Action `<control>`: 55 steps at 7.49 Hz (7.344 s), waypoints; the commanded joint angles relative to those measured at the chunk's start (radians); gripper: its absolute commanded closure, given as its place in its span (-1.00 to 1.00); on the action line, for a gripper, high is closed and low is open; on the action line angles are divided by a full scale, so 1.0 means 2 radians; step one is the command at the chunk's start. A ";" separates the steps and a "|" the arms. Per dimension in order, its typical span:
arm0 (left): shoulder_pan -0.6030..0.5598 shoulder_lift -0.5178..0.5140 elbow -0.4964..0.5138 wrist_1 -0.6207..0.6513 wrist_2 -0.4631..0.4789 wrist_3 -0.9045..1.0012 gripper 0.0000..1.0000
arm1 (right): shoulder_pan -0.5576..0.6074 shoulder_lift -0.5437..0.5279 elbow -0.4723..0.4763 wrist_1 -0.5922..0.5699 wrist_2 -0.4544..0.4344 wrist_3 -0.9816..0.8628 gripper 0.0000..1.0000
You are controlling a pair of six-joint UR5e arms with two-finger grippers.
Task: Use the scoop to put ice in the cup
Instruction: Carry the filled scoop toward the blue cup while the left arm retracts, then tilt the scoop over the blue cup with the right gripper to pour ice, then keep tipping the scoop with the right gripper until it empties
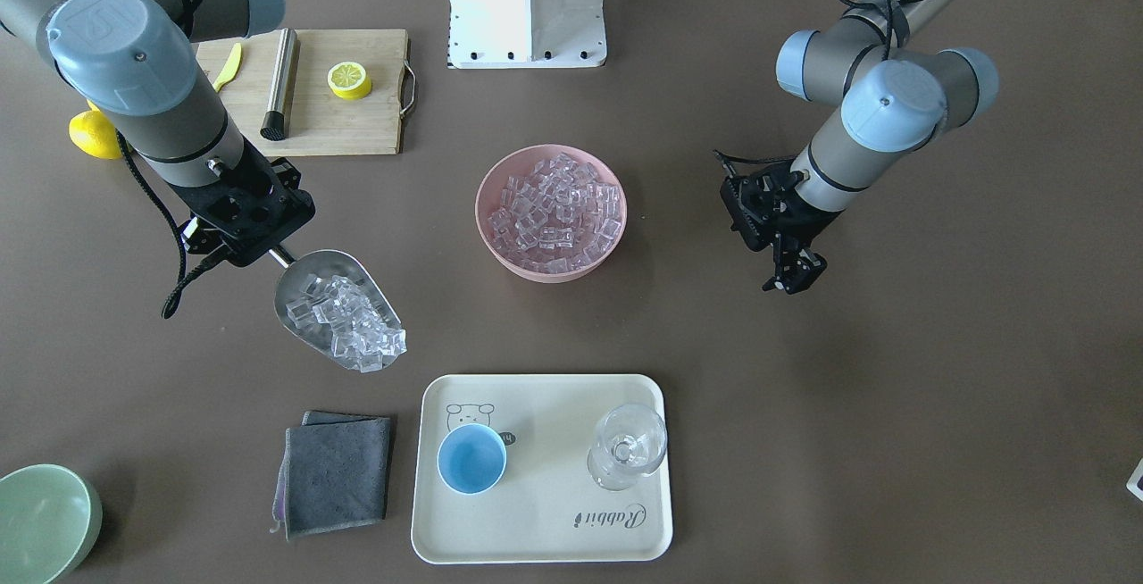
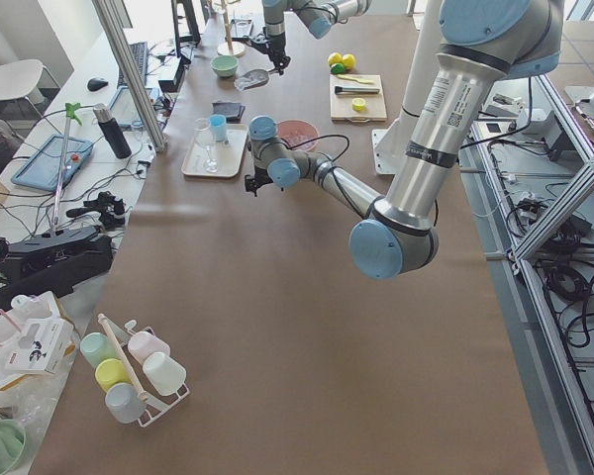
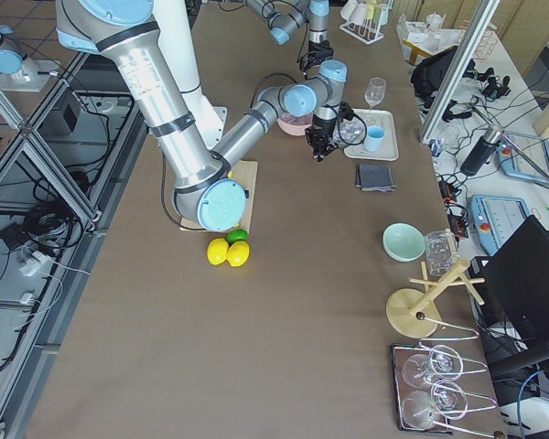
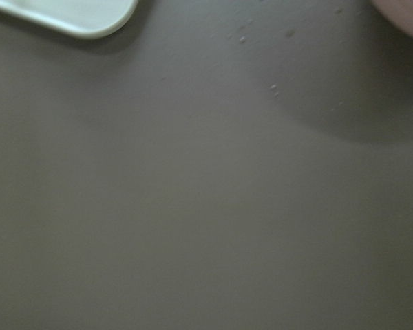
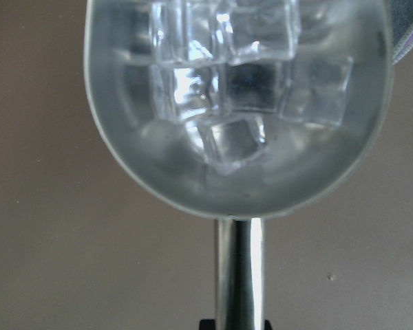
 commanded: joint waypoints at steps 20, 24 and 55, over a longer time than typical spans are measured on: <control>-0.404 0.124 0.086 0.259 -0.148 0.057 -0.99 | 0.017 0.248 -0.290 -0.163 0.006 -0.101 1.00; -0.407 0.127 0.074 0.259 -0.147 0.018 -0.98 | 0.014 0.267 -0.297 -0.192 -0.022 -0.106 1.00; -0.406 0.127 0.069 0.256 -0.130 0.015 -0.99 | 0.000 0.378 -0.426 -0.278 -0.142 -0.204 1.00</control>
